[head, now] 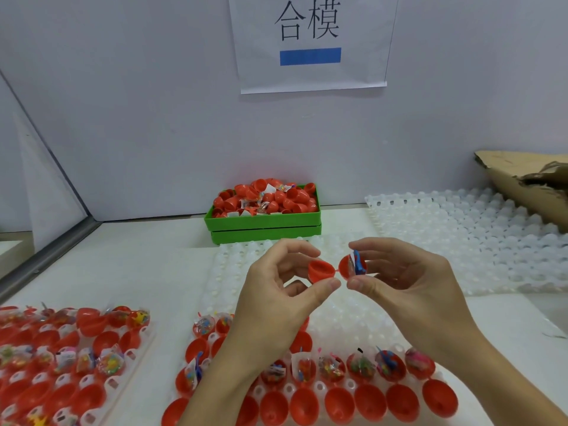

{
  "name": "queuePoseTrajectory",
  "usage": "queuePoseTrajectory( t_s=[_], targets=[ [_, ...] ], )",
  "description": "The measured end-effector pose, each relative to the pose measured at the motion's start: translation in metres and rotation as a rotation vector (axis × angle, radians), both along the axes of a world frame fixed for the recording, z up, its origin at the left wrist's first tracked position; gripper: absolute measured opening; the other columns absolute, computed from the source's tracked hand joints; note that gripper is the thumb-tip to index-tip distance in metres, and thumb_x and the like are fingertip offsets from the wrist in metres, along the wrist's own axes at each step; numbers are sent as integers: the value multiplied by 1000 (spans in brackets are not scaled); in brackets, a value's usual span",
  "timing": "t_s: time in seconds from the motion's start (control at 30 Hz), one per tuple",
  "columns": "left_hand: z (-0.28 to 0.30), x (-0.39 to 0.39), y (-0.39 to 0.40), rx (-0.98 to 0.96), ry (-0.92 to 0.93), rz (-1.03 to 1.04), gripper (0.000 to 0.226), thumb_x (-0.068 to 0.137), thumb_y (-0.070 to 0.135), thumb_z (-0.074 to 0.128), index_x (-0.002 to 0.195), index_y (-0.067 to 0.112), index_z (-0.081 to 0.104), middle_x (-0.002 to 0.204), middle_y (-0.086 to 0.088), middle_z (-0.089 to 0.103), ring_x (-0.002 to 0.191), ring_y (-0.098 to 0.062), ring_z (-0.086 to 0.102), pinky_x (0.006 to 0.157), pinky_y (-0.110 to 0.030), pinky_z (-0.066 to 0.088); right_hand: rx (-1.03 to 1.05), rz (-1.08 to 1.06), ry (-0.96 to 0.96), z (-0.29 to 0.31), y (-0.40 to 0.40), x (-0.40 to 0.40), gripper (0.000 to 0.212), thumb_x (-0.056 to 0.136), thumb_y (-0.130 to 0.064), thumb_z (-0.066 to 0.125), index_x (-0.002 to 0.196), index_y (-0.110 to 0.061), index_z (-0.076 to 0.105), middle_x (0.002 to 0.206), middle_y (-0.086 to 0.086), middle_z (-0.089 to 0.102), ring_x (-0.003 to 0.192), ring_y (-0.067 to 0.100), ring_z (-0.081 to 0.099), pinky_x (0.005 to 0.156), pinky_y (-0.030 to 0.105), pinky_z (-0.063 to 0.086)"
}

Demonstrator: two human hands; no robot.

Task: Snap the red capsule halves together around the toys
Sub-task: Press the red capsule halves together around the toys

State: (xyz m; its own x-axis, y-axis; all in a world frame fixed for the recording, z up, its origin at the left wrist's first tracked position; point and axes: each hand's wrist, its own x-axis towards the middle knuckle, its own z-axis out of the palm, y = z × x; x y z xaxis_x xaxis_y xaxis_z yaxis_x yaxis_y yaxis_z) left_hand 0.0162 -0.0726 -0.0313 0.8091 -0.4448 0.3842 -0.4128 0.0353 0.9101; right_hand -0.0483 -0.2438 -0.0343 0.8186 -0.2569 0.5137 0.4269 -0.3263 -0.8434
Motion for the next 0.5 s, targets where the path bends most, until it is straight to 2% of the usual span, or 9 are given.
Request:
queuePoseTrajectory(
  t_s=[0.13,0.3,0.4,0.47,0.5],
  targets=[
    [2,0,-1,-29,-17,-3,33,69,29,80,98,20,68,91,5,74,87,-13,70,75,-22,56,49,13,-14,1,0,-1,46,61,-30,80,106,-35,70,92,-10,76,85,11,74,73,16,57],
    [2,-2,-3,-86,1,-7,41,62,25,83,98,18,63,90,3,76,83,-12,73,73,-16,55,20,-17,-31,2,0,-1,49,55,-40,80,103,-34,70,90,-14,75,83,8,73,71,16,57],
    [3,-2,-3,-69,-37,23,36,60,24,85,92,20,68,84,4,75,78,-12,72,69,-16,55,-122,-78,-41,5,0,-1,42,56,-43,78,95,-30,72,84,-17,75,80,5,71,66,25,57],
    [3,-3,-3,-45,-61,44,32,60,27,84,90,25,72,84,5,75,77,-13,71,69,-20,57,-278,-102,-81,6,2,-1,36,61,-45,74,91,-27,72,77,-20,72,77,-1,68,60,24,53],
    [3,-3,-4,-50,-61,46,31,60,26,83,90,26,74,84,5,75,77,-14,70,69,-21,57,-362,-108,-113,6,2,-1,35,64,-46,72,92,-24,73,79,-23,70,76,-6,65,59,22,52]
  ],
)
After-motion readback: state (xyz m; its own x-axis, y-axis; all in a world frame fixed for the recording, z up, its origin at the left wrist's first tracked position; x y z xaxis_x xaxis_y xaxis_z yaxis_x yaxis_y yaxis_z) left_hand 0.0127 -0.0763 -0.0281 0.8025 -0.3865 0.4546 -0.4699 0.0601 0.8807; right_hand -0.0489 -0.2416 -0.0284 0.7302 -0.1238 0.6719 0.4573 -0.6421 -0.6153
